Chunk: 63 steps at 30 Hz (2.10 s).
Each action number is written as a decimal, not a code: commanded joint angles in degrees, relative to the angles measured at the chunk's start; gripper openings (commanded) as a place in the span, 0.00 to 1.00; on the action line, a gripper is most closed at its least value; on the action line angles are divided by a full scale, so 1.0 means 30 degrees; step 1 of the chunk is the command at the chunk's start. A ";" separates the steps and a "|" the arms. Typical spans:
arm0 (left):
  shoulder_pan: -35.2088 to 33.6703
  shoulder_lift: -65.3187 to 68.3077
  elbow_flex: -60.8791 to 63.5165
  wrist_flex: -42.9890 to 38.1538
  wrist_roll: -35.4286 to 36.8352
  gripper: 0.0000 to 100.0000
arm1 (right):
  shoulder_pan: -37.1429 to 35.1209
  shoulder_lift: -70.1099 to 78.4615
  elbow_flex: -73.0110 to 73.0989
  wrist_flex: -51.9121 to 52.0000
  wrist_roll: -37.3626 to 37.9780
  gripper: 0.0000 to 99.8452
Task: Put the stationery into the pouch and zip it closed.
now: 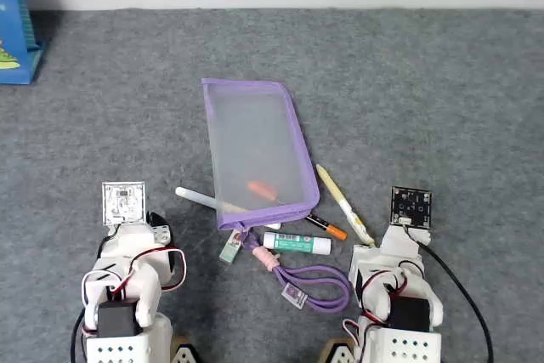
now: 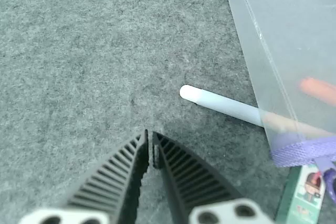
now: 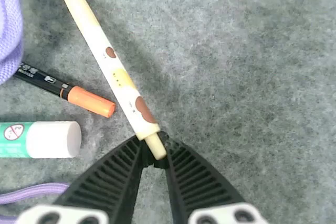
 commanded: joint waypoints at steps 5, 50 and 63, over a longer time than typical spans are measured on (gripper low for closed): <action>-0.0088 -0.0147 -0.0161 -0.0176 -0.0059 0.01 | 0.0190 -0.0161 0.0352 0.0044 -0.0029 0.01; -0.0088 -0.0147 -0.0161 -0.0176 -0.0059 0.01 | 0.0190 -0.0161 -0.1260 -0.2916 0.7385 0.01; -0.0059 -0.0147 -0.0161 -0.0176 -0.0059 0.01 | 0.0103 0.0044 -0.7560 -0.1040 1.1048 0.07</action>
